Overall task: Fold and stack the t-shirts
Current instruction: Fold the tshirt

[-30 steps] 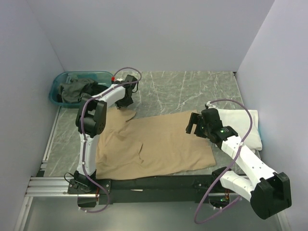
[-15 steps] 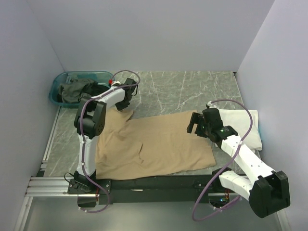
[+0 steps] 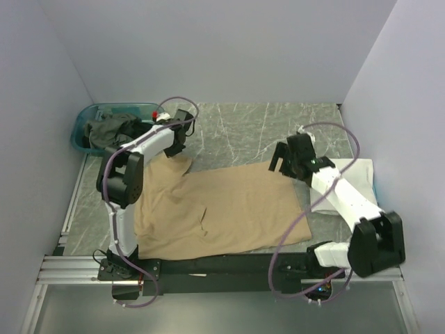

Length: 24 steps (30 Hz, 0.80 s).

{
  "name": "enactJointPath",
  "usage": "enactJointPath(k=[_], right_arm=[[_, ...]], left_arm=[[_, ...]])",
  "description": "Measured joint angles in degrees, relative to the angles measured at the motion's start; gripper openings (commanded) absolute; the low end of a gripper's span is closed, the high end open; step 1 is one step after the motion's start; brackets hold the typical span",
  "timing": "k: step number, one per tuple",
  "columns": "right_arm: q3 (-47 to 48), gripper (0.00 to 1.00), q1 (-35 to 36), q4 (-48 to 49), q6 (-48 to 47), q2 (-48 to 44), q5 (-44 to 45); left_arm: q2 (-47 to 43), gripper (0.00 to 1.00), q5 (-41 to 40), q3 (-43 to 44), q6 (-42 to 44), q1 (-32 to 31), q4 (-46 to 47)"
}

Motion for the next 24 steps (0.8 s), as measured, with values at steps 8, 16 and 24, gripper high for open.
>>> enactJointPath(k=[8, 16, 24], right_arm=[[16.55, 0.92, -1.55, -2.14, 0.83, 20.22, 7.04], [28.2, 0.86, -1.68, -5.88, 1.44, 36.46, 12.87], [33.4, 0.73, -1.66, -8.57, 2.23, 45.35, 15.54]], left_arm=[[-13.11, 0.01, 0.24, -6.75, -0.04, -0.48, 3.61], [-19.04, 0.01, 0.07, -15.08, -0.92, -1.79, 4.17], [-23.67, 0.01, -0.22, -18.45, -2.73, -4.35, 3.76]])
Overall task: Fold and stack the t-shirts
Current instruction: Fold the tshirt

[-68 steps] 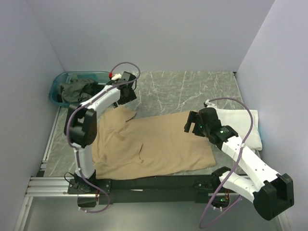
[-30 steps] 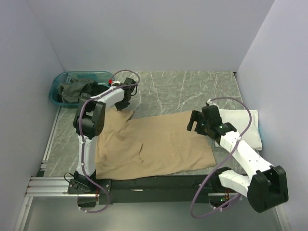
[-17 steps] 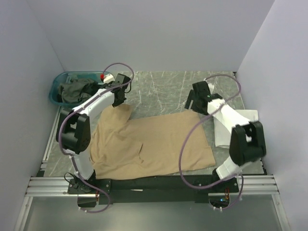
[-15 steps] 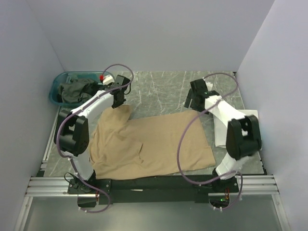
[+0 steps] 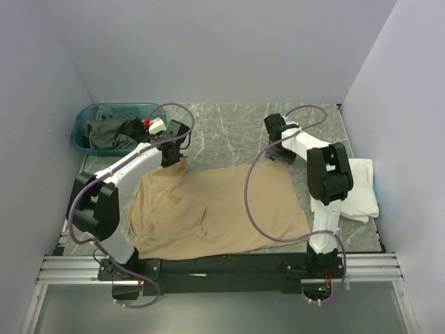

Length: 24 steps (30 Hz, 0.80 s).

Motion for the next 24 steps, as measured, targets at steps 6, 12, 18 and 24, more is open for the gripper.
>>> enactJointPath(k=[6, 12, 18, 24], right_arm=[[0.04, 0.65, -0.02, -1.01, 0.61, -0.02, 1.51], [-0.52, 0.51, -0.02, -1.03, 1.01, -0.04, 1.68], [-0.5, 0.22, -0.02, -1.09, 0.98, -0.04, 1.57], [-0.24, 0.13, -0.02, -1.42, 1.05, -0.04, 1.6]], left_arm=[[-2.08, 0.01, -0.24, -1.7, -1.42, -0.85, -0.44], [-3.93, 0.01, -0.26, -3.82, -2.47, -1.01, -0.44], [-6.49, 0.01, -0.2, -5.38, -2.64, -1.62, -0.52], [-8.0, 0.01, -0.24, -5.79, -3.67, -2.14, -1.29]])
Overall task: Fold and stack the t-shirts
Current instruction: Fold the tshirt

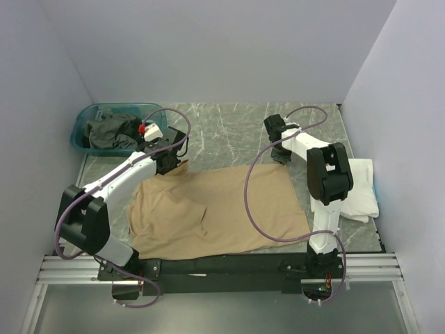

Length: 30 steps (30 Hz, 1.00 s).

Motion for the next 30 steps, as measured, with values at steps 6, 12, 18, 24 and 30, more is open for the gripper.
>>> enactJointPath(k=[6, 12, 18, 24, 30], right_arm=[[-0.13, 0.1, 0.33, 0.07, -0.22, -0.39, 0.04], [-5.81, 0.1, 1.36, 1.14, 0.0, -6.4, 0.72], [-13.07, 0.09, 2.38, 2.43, 0.46, -15.3, 0.92], [-19.74, 0.09, 3.06, 3.74, 1.2, -23.06, 1.11], [-26.36, 0.09, 3.5, 4.04, 1.57, -31.58, 1.11]], left_arm=[[-1.05, 0.01, -0.13, -0.9, -0.5, -0.44, -0.66], [-4.85, 0.01, -0.13, -3.89, -2.29, -1.38, -1.38], [-10.45, 0.01, -0.24, -7.96, -5.55, -3.74, -3.15], [-16.65, 0.01, -1.01, -11.87, -10.1, -7.39, -7.26], [-23.58, 0.01, -0.92, -15.98, -13.64, -9.97, -11.17]])
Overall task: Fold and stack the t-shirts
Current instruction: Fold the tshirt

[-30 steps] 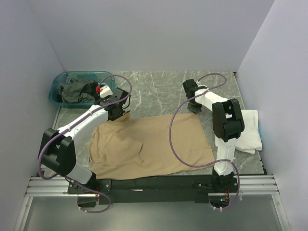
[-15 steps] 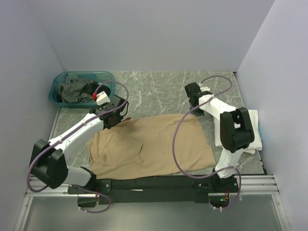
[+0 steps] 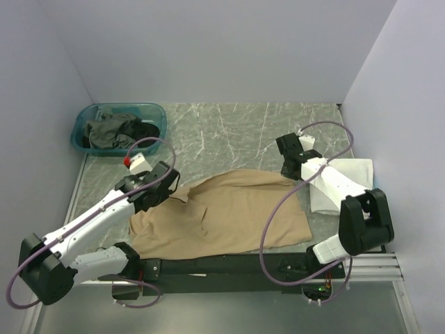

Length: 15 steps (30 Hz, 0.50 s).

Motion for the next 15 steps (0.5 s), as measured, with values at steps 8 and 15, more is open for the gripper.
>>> enactJointPath(k=[8, 15], right_arm=[[-5.57, 0.09, 0.57, 0.0, 0.15, -9.01, -0.04], [-10.16, 0.09, 1.64, 0.13, 1.2, -14.25, -1.05]], left_arm=[[-9.35, 0.01, 1.9, -3.45, -4.5, -2.03, -4.72], [-14.88, 0.01, 4.57, -5.64, -8.96, -4.04, -7.13]])
